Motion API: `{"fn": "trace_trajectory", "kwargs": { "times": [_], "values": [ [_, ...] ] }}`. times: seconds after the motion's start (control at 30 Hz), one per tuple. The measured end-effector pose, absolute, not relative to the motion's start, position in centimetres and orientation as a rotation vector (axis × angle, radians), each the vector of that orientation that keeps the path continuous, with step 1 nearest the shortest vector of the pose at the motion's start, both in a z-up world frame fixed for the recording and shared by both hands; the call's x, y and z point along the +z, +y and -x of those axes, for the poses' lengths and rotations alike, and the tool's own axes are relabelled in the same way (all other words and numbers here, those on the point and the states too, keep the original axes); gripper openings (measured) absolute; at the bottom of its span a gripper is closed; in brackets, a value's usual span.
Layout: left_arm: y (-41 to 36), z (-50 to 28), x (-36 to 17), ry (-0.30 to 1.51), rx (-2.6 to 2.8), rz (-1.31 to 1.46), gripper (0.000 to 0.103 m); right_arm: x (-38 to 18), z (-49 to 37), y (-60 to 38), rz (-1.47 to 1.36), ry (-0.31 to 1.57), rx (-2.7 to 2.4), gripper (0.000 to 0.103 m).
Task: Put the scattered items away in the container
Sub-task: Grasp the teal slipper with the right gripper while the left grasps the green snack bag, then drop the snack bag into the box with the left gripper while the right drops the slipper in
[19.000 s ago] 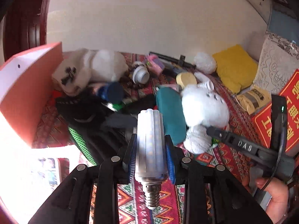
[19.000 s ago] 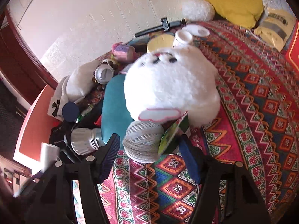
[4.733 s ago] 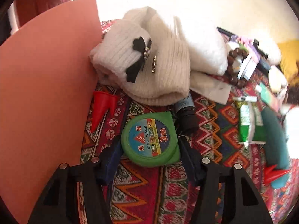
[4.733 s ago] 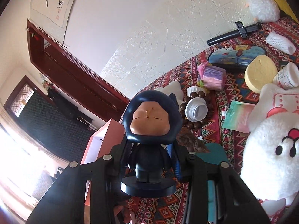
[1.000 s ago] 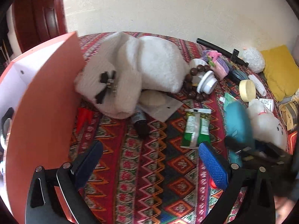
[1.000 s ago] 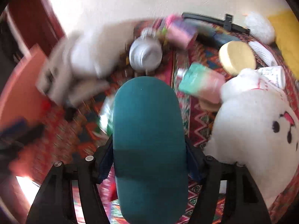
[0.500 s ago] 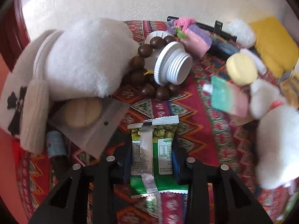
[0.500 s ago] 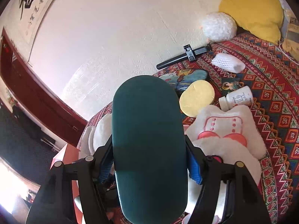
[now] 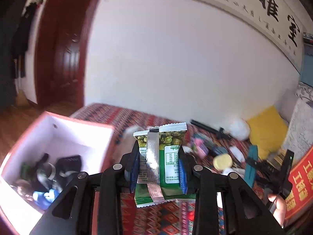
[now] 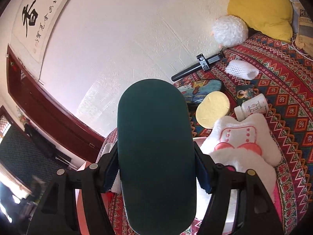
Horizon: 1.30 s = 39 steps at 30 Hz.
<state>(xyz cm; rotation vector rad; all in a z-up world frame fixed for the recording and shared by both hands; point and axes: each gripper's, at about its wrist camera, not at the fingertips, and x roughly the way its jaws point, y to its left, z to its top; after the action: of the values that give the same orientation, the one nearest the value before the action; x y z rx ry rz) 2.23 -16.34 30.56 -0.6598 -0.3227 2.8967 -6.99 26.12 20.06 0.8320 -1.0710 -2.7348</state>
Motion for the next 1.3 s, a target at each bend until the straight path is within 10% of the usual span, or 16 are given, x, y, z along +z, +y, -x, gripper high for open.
{"fn": "trace_trajectory", "kwargs": {
  "times": [0.2, 0.33, 0.7, 1.3],
  "values": [
    [-27.6, 1.0, 28.1, -0.487, 3.134, 0.767, 0.033, 21.3, 6.6, 22.0, -0.810, -0.983, -2.722, 0.066],
    [-33.1, 4.2, 22.8, -0.517, 3.189, 1.189, 0.080, 22.7, 6.3, 18.2, -0.788, -0.861, -2.712, 0.066],
    [-43.8, -2.4, 21.1, -1.195, 3.251, 1.057, 0.095, 29.2, 2.6, 3.8, -0.586, -0.526, -2.488, 0.066],
    [-46.5, -2.3, 20.7, -1.156, 3.288, 1.044, 0.101, 34.7, 4.7, -12.7, -0.379, -0.321, -2.348, 0.091]
  ]
}}
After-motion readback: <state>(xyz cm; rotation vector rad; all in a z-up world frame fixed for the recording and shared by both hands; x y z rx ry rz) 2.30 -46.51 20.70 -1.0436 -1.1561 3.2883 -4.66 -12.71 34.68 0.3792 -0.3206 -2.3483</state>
